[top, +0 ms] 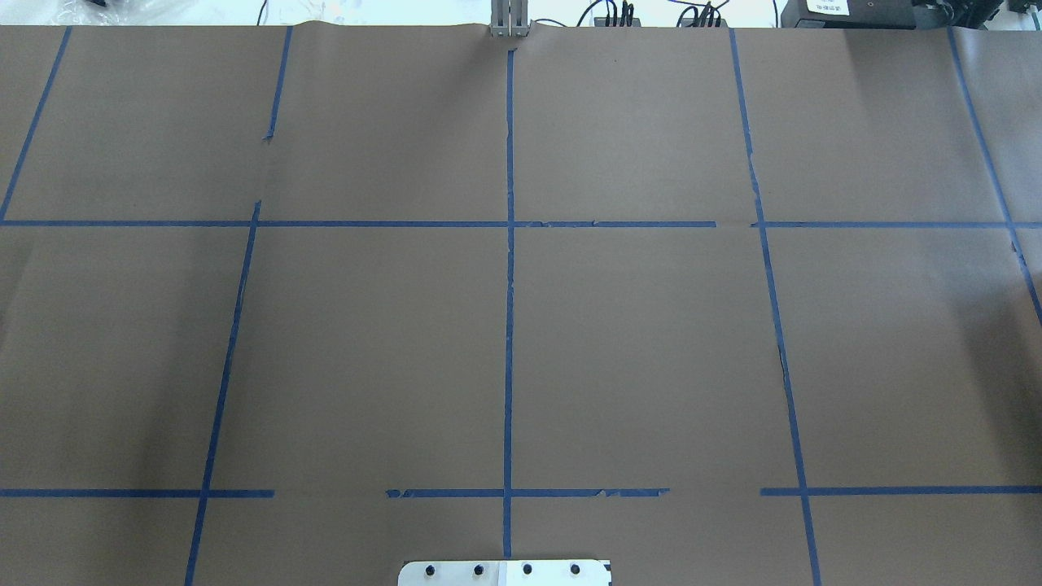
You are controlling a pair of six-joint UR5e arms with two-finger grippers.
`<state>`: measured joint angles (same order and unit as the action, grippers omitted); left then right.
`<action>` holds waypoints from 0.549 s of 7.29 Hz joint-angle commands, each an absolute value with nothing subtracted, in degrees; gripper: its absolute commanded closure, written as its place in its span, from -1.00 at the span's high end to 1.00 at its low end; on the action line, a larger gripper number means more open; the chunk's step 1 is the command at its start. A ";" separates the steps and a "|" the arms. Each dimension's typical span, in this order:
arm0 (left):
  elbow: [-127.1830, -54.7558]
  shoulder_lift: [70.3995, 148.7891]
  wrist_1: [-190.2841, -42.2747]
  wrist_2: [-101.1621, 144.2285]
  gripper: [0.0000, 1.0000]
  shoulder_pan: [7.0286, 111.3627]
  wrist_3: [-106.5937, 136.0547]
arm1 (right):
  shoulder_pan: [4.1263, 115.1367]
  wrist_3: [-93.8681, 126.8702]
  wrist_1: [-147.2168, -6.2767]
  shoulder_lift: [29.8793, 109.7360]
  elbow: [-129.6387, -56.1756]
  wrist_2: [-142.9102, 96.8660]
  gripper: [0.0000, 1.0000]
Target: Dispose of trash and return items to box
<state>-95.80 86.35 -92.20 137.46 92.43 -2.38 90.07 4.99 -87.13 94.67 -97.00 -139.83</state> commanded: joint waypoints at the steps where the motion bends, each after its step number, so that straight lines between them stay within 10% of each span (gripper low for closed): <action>1: -96.06 86.48 -92.20 137.46 1.00 92.46 -2.37 | 90.61 4.31 -86.92 94.57 -96.42 -139.57 1.00; 4: -95.98 86.57 -92.20 137.37 1.00 92.46 -2.37 | 91.76 4.48 -86.84 94.22 -96.50 -139.13 1.00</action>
